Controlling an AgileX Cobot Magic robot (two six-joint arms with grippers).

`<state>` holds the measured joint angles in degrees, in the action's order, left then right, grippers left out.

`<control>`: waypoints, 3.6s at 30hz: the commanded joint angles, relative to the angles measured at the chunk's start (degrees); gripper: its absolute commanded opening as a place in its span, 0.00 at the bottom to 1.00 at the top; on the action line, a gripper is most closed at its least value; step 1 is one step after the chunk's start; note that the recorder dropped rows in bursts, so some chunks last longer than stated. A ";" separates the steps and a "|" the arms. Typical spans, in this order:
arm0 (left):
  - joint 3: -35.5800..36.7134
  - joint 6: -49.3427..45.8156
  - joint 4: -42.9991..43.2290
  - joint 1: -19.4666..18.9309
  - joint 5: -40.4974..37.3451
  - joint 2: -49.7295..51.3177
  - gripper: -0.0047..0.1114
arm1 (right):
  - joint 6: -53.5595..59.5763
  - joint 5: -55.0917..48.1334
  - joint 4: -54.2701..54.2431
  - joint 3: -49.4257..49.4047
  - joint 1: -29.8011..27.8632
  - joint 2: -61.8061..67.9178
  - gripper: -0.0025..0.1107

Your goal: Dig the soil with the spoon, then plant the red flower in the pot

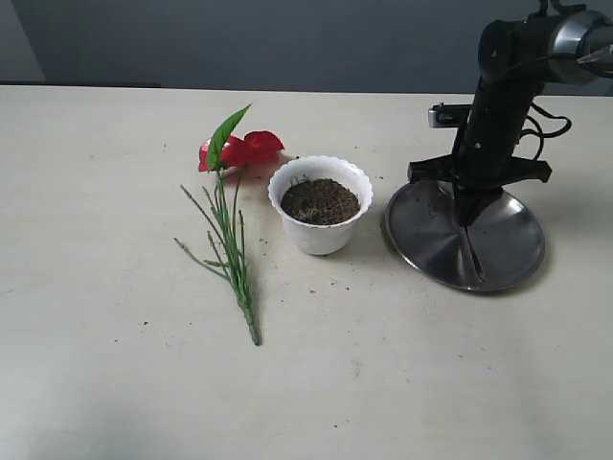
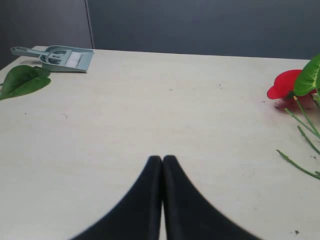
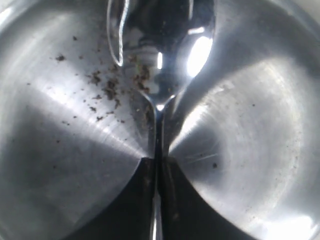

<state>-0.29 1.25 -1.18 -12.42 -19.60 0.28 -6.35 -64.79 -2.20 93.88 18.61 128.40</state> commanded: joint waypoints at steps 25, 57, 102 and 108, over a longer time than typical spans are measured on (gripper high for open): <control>0.29 -0.04 -0.06 -0.05 0.36 -0.28 0.04 | 0.31 -5.17 -0.79 2.41 -0.27 1.38 0.02; 0.29 -0.04 -0.06 -0.05 0.36 -0.28 0.04 | 0.41 -2.34 -1.75 2.41 -0.27 3.12 0.30; 0.29 -0.04 -0.06 -0.05 0.36 -0.28 0.04 | 0.23 20.35 3.16 -6.24 -0.27 -33.99 0.02; 0.29 -0.04 -0.06 -0.05 0.36 -0.28 0.04 | 0.73 26.16 1.22 -16.02 -0.27 -42.64 0.02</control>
<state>-0.29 1.25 -1.18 -12.42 -19.60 0.28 -6.11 -41.91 0.00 81.89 18.61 89.99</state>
